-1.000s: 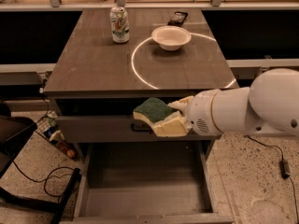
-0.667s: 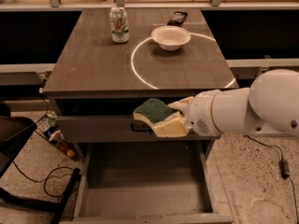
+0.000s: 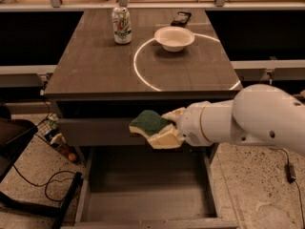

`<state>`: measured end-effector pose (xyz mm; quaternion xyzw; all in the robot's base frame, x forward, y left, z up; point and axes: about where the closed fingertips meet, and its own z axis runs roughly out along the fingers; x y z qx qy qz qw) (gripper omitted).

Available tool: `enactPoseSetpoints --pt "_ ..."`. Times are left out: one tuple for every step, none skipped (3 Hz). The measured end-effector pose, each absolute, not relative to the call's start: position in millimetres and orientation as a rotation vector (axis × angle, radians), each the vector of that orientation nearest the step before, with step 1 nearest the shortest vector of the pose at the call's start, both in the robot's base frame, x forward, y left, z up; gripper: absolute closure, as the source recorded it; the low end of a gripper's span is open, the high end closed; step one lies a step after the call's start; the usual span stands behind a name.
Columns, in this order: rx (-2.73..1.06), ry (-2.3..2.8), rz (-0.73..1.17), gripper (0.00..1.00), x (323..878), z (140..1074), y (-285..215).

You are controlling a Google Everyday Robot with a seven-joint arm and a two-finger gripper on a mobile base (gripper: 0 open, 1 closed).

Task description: Place sponge into middle drawer

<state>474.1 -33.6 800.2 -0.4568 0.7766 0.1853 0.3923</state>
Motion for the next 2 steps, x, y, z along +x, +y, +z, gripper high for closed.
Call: enactPoseSetpoints --pt "-1.223 2.055 0.455 1.00 465 725 -42" --pt "-1.308 2.137 0.451 1.00 445 640 -54"
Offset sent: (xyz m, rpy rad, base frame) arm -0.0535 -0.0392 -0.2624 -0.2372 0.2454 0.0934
